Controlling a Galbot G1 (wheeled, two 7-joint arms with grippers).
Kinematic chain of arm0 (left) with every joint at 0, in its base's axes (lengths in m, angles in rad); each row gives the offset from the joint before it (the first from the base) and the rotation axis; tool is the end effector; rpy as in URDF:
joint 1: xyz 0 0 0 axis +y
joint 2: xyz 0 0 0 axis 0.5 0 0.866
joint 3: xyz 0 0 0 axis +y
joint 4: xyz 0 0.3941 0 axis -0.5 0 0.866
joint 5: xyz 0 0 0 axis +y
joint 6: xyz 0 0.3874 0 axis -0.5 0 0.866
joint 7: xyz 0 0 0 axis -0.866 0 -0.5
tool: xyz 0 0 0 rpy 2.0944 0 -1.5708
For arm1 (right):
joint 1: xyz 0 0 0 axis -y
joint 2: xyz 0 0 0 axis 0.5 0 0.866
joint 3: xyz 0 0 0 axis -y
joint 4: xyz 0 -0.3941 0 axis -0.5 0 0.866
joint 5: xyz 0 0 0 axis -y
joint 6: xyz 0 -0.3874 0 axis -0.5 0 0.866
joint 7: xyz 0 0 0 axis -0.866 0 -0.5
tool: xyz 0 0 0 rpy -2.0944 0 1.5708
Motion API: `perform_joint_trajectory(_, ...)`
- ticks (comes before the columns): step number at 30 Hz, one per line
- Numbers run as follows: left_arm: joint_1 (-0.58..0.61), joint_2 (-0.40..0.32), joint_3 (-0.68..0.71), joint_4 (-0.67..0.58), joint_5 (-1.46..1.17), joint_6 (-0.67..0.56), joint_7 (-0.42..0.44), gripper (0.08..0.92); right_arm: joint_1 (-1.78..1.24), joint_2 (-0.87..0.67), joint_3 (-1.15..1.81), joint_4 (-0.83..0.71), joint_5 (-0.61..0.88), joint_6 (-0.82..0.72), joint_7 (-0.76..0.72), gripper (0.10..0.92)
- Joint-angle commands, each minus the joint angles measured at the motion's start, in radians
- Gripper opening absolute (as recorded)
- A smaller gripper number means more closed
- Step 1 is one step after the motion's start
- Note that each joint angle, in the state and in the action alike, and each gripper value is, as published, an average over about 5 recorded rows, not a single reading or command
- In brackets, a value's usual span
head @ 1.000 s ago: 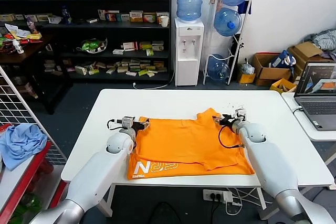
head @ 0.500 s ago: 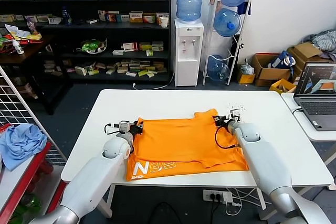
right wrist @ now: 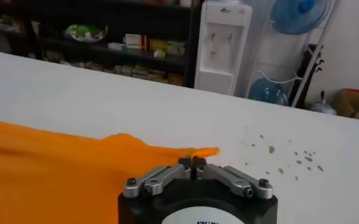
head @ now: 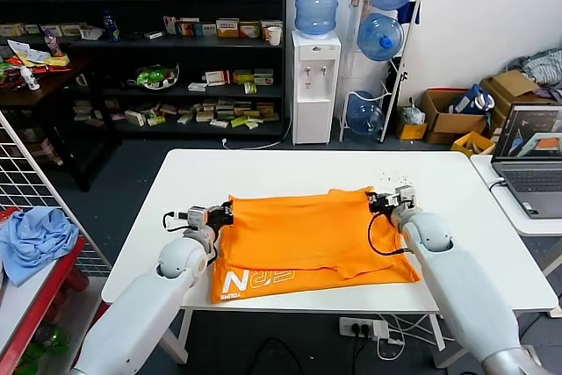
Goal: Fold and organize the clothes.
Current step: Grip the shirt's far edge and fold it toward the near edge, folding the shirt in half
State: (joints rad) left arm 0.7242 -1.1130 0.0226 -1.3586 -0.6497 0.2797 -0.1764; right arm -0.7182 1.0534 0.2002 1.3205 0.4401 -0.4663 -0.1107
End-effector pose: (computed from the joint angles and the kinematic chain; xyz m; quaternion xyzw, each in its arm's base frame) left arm 0.4699 0.0338 -0.3844 -0.1001 -0.9732 -0.0096 0.2070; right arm 0.4935 -0.1387 -0.3439 0.1091 -0.9583 0.0724 0.2540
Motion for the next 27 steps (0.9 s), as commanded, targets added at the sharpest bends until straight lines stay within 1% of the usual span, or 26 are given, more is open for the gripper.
perform_joint_trajectory(1,0.164,0.100,-0.034,-0.266,-0.018,0.000,-0.035,0.097,-0.326,-0.184,0.064,0.421,0.064,-0.054,0.113,0.124)
perform_joint_trajectory(7,0.284,0.163,-0.040,-0.419,-0.050,0.046,-0.084,0.097,-0.479,-0.216,0.101,0.535,0.063,-0.107,0.168,0.124)
perform_joint_trajectory(13,0.391,0.175,-0.054,-0.488,-0.050,0.058,-0.114,0.097,-0.579,-0.209,0.118,0.593,0.054,-0.147,0.202,0.124)
perform_joint_trajectory(18,0.462,0.185,-0.059,-0.505,-0.044,0.062,-0.130,0.097,-0.611,-0.198,0.124,0.591,0.044,-0.156,0.208,0.124)
perform_joint_trajectory(23,0.500,0.162,-0.062,-0.482,-0.009,0.050,-0.139,0.101,-0.609,-0.187,0.119,0.577,0.039,-0.167,0.201,0.124)
perform_joint_trajectory(25,0.505,0.155,-0.067,-0.481,0.011,0.041,-0.142,0.128,-0.604,-0.186,0.117,0.580,0.039,-0.166,0.201,0.139)
perform_joint_trajectory(27,0.503,0.151,-0.075,-0.481,0.022,0.033,-0.144,0.180,-0.599,-0.185,0.117,0.584,0.040,-0.161,0.204,0.170)
